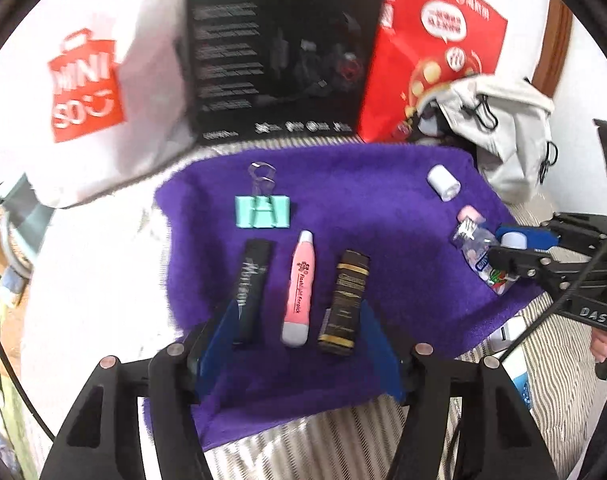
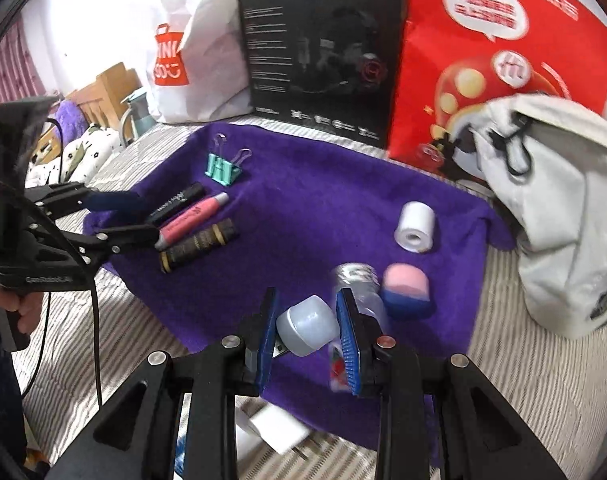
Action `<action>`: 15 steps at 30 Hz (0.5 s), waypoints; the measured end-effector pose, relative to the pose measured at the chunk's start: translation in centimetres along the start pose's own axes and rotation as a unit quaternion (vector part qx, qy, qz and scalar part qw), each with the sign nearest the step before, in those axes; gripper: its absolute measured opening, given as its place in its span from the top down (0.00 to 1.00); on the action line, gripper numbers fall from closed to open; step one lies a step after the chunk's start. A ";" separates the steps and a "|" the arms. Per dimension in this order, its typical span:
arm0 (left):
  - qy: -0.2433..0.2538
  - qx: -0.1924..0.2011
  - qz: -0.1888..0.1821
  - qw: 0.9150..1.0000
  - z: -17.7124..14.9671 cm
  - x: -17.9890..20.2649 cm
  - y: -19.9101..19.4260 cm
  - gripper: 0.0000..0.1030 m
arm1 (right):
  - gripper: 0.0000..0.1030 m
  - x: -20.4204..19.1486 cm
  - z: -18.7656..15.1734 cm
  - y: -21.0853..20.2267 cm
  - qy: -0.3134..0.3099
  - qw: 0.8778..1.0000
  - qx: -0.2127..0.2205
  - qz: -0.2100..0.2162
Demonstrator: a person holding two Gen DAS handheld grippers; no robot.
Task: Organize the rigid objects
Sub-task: 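Carry the Grand Reserve box and USB light onto the towel and open both tools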
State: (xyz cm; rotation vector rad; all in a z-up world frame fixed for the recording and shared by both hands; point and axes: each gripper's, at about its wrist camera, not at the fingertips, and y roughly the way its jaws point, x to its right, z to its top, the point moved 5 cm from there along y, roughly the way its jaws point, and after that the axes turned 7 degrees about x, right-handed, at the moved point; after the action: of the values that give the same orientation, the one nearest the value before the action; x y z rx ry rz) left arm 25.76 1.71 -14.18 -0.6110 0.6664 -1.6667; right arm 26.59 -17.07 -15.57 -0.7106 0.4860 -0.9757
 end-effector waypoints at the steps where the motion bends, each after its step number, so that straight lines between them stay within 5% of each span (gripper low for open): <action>1: -0.006 0.003 0.001 1.000 0.1 -0.5 -0.4 0.40 | 0.72 -0.3 0.2 0.3 -0.002 1.000 0.000 0.003; 15: -0.041 0.005 0.001 0.999 -1.5 -2.7 -1.7 0.40 | 0.72 -2.6 0.3 6.6 -0.031 0.998 -0.048 0.000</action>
State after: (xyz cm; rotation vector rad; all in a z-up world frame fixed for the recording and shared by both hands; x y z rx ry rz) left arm 24.04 4.81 -14.17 -0.6675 0.5987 -1.6322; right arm 29.31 -12.28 -20.02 -0.8250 0.4801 -0.9317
